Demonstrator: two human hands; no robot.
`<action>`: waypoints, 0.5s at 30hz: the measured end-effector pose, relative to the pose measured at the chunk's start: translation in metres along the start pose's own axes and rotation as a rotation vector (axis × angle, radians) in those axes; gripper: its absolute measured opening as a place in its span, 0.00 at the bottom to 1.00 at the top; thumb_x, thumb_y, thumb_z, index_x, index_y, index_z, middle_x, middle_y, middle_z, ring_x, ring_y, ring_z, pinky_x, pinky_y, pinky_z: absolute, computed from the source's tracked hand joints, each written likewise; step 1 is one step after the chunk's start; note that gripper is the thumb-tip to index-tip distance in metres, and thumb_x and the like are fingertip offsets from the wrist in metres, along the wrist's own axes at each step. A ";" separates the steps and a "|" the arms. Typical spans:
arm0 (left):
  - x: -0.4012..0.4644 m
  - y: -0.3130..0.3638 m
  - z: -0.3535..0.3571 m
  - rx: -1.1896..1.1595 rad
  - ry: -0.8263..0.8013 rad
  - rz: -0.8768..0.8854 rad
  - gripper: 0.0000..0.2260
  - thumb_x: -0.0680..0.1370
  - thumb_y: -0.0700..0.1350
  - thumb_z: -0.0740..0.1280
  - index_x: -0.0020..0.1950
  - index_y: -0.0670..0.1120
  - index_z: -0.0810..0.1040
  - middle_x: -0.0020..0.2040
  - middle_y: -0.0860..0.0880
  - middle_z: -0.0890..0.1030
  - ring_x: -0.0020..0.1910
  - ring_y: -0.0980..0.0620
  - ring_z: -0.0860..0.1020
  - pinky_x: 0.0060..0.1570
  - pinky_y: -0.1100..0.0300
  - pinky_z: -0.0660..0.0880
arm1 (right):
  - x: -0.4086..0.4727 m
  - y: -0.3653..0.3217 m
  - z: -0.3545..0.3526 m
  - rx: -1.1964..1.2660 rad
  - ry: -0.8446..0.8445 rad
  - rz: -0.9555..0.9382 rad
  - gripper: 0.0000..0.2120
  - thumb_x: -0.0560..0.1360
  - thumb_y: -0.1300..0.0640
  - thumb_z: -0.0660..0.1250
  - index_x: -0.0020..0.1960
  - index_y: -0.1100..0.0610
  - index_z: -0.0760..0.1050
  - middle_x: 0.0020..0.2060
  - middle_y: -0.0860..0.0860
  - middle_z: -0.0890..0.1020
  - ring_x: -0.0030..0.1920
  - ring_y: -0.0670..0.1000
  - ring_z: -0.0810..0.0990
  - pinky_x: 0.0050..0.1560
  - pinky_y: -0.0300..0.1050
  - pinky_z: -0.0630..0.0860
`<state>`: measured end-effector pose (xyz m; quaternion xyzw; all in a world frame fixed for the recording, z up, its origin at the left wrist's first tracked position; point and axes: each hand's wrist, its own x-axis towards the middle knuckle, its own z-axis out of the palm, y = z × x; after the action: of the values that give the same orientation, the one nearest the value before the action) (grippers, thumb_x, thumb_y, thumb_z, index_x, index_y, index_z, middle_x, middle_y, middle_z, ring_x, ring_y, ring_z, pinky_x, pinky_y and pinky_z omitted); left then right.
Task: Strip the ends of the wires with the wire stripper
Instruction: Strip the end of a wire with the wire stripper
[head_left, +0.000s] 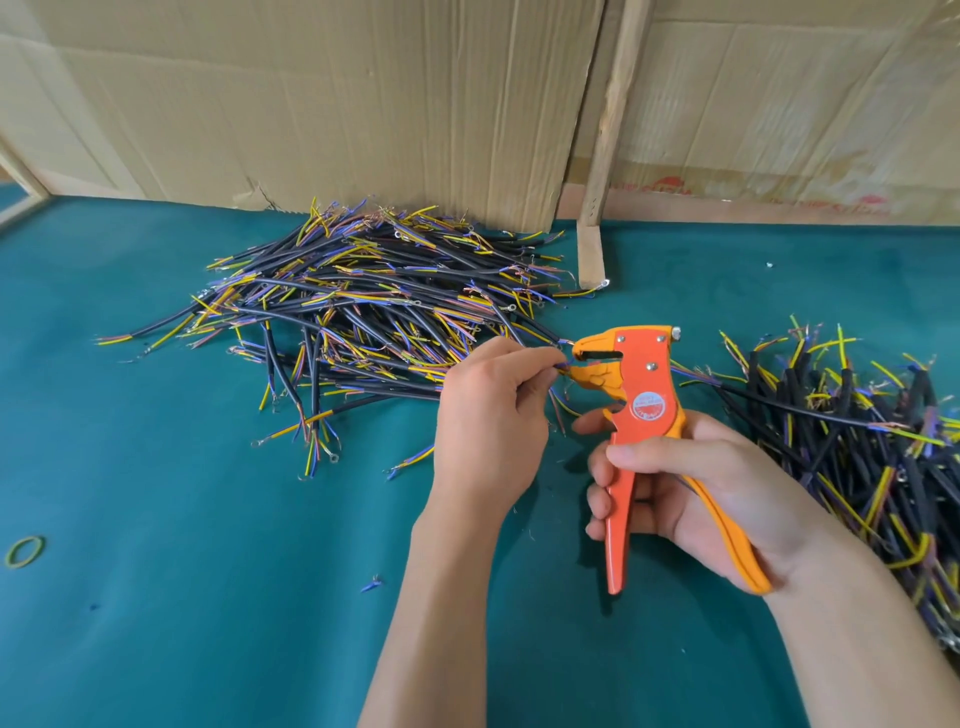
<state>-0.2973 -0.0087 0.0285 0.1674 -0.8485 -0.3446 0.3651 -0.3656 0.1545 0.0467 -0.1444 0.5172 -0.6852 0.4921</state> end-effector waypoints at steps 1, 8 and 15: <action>0.000 0.000 0.000 0.003 0.000 0.003 0.09 0.76 0.34 0.71 0.50 0.45 0.87 0.41 0.49 0.80 0.39 0.52 0.75 0.40 0.66 0.69 | 0.000 0.000 -0.001 -0.005 -0.001 0.002 0.17 0.69 0.65 0.72 0.57 0.67 0.80 0.38 0.63 0.77 0.35 0.62 0.79 0.39 0.58 0.81; 0.000 0.000 0.001 0.010 -0.001 0.005 0.09 0.76 0.33 0.71 0.50 0.44 0.87 0.41 0.48 0.81 0.39 0.49 0.77 0.40 0.61 0.71 | -0.001 0.000 -0.002 -0.061 0.004 0.006 0.17 0.68 0.66 0.72 0.56 0.67 0.80 0.38 0.63 0.77 0.35 0.62 0.78 0.39 0.58 0.80; -0.001 0.001 -0.001 0.005 -0.009 -0.034 0.08 0.76 0.35 0.72 0.51 0.45 0.87 0.41 0.49 0.82 0.41 0.50 0.78 0.43 0.59 0.72 | 0.000 0.000 0.003 -0.121 0.040 -0.007 0.12 0.68 0.65 0.73 0.51 0.65 0.82 0.34 0.62 0.75 0.32 0.61 0.77 0.35 0.56 0.80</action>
<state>-0.2962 -0.0078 0.0291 0.1809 -0.8480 -0.3494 0.3551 -0.3636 0.1535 0.0479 -0.1621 0.5667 -0.6573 0.4696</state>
